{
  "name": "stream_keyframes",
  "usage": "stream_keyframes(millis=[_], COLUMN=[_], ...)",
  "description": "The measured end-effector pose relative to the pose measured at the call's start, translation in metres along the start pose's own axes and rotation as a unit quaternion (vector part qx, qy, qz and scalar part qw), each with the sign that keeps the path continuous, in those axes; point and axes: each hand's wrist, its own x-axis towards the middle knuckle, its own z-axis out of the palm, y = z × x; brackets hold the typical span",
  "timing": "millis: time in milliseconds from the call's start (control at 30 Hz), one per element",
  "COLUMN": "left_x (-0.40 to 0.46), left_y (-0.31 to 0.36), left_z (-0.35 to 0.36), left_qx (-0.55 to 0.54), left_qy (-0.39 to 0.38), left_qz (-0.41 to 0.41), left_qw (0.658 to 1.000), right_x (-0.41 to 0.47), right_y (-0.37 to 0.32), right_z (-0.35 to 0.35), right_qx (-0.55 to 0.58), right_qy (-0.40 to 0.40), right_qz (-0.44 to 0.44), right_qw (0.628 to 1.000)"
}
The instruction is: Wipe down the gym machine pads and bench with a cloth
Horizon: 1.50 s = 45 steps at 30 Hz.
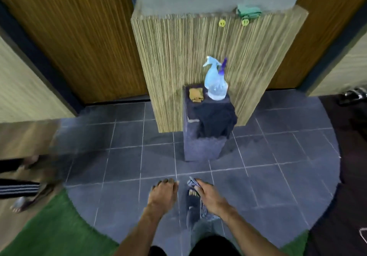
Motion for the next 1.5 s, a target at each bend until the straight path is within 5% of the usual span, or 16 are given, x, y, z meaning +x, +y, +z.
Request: stream_keyframes(millis=[167, 433, 533, 667, 800, 1033, 1267, 1500], left_x=[0.137, 0.315, 0.357, 0.397, 0.435, 0.498, 0.519, 0.516], left_y=[0.017, 0.034, 0.030, 0.021, 0.006, -0.012, -0.004, -0.009], left_z=[-0.107, -0.353, -0.439, -0.518, -0.541, -0.528, -0.505, -0.504], left_qx=[-0.010, 0.000, 0.004, -0.002, -0.011, -0.035, -0.011, -0.017], left_qy=[0.047, 0.229, 0.310, 0.403, 0.411, 0.395, 0.449, 0.451], left_qz=[-0.004, 0.037, 0.052, 0.053, 0.056, 0.056, -0.001, 0.037], left_qw=[0.999, 0.973, 0.949, 0.914, 0.910, 0.916, 0.893, 0.892], right_x=[0.146, 0.322, 0.377, 0.427, 0.465, 0.531, 0.561, 0.545], right_y=[-0.049, -0.240, -0.306, -0.383, -0.417, -0.378, -0.366, -0.375], right_z=[-0.083, -0.269, -0.323, -0.384, -0.411, -0.422, -0.426, -0.431], right_qx=[-0.033, -0.085, -0.108, -0.271, -0.487, -0.537, -0.523, -0.519], right_qy=[0.023, 0.045, 0.066, 0.126, 0.115, 0.029, -0.004, -0.022], right_qz=[-0.030, -0.180, -0.259, -0.310, -0.336, -0.404, -0.451, -0.464], right_qw=[0.999, 0.979, 0.958, 0.903, 0.798, 0.740, 0.723, 0.718])
